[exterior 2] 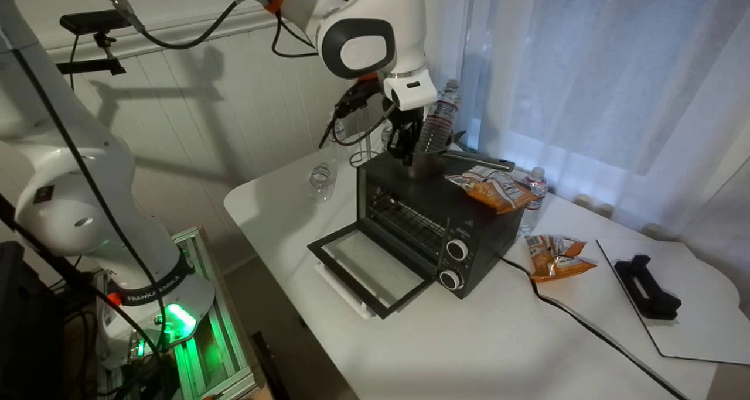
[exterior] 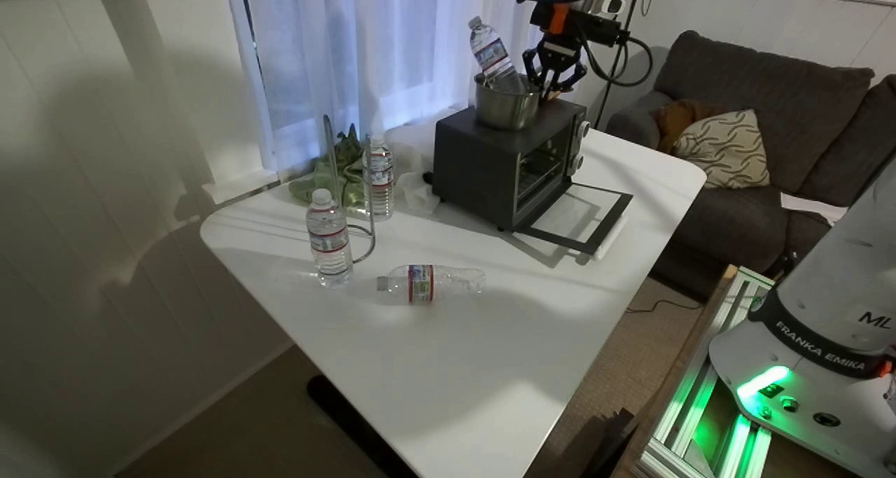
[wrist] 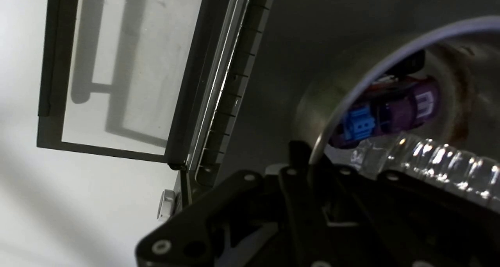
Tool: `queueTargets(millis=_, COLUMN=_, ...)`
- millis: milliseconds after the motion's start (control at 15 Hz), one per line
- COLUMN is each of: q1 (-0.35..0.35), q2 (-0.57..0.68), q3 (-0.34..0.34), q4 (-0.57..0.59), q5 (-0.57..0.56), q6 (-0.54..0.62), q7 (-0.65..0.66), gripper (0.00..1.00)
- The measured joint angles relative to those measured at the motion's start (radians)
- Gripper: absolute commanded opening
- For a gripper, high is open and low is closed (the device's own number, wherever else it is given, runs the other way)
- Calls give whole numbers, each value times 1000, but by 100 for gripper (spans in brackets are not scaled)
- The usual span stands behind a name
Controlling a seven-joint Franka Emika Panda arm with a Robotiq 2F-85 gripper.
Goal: Move the pot from atop the oven to the table
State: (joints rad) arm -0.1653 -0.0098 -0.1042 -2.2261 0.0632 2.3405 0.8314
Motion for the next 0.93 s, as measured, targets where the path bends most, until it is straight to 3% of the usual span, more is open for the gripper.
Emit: queueTargets(millis=933, q1=-3, q2=-151, q3=-19, q4=-67, q5=17, q6=-2, q7=-3, gripper=2)
